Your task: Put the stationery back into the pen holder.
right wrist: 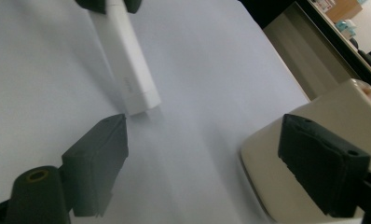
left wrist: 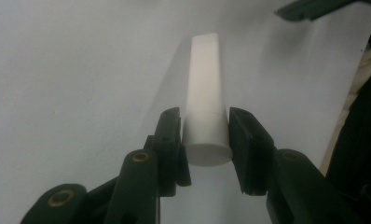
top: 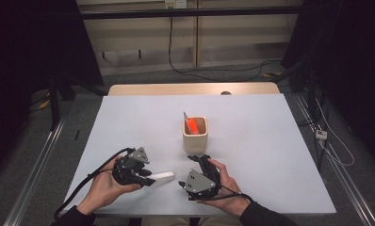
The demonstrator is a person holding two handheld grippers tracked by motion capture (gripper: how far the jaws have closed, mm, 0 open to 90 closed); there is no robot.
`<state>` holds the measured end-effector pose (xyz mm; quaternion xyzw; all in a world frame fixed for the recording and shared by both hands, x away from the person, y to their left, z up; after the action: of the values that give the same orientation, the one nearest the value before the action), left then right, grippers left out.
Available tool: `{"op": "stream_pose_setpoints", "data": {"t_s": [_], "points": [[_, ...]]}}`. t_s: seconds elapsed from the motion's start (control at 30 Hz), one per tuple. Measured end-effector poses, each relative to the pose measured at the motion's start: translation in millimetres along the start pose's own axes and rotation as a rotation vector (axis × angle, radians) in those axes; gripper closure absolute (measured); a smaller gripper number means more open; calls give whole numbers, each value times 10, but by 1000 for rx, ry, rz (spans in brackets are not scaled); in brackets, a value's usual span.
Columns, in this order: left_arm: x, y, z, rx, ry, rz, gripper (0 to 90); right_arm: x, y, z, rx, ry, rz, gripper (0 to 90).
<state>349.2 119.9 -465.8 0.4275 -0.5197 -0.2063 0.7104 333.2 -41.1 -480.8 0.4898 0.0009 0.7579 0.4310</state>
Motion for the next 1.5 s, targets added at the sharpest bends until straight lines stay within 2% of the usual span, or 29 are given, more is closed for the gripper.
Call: {"op": "stream_pose_setpoints", "data": {"t_s": [0.03,0.13,0.23,0.27,0.3,0.37,0.43,0.47,0.5,0.53,0.63,0.67,0.73,0.8,0.9,1.0,1.03,1.07,1.13,1.2,1.4,1.47,1.5], "points": [[18,-3,2,1,-9,1,655,9,-19,-14,5,12,-1,191],[73,-1,32,-1,-1,27,655,82,-93,-78,20,53,9,219],[106,20,43,-11,-15,36,655,139,-152,-148,39,101,12,286],[125,19,54,-11,9,60,655,147,-168,-174,38,112,7,305],[131,24,57,-18,14,64,655,154,-182,-191,38,122,8,320],[136,26,52,-13,21,73,655,161,-215,-227,46,168,3,348],[130,30,47,-19,5,63,655,170,-242,-266,48,183,1,393],[139,24,59,-19,21,73,655,172,-254,-288,49,184,-2,409],[140,22,64,-25,20,72,655,177,-272,-302,53,199,-2,428],[135,29,57,-27,10,67,655,183,-293,-317,49,209,1,459],[141,31,66,-27,22,78,655,183,-338,-365,47,246,-3,519],[141,32,71,-28,22,77,655,186,-344,-360,23,271,-8,541],[145,32,80,-35,25,82,655,198,-353,-368,14,284,-3,563],[148,29,86,-36,27,85,655,200,-358,-370,-6,305,-8,630],[152,35,82,-37,28,93,655,199,-368,-384,-3,331,-4,685],[150,40,62,-34,26,92,655,200,-355,-361,-33,347,-13,701],[155,43,54,-38,32,100,654,203,-355,-358,-45,332,-12,704],[163,40,55,-42,50,114,654,204,-353,-345,-44,348,-11,707],[167,36,47,-52,65,126,653,202,-343,-330,-53,346,-11,711],[164,32,50,-56,63,126,652,197,-332,-320,-47,358,-18,716],[186,47,53,-58,68,161,644,196,-327,-319,-36,319,-8,718],[193,55,40,-41,79,172,604,199,-321,-312,-38,305,-4,718],[187,62,22,-29,78,169,541,194,-316,-302,-35,301,-6,718]]}}
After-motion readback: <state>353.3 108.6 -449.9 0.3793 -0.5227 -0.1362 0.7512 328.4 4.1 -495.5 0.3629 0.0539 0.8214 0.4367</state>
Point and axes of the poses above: each handheld gripper's, and its own axes: y roughly backward along the jaws, x roughly out of its top, z roughly to its right, the point moved 8 cm from there along -y, roughly forward along the jaws, and after that the axes turned 5 degrees about z, right-handed, at the moved point
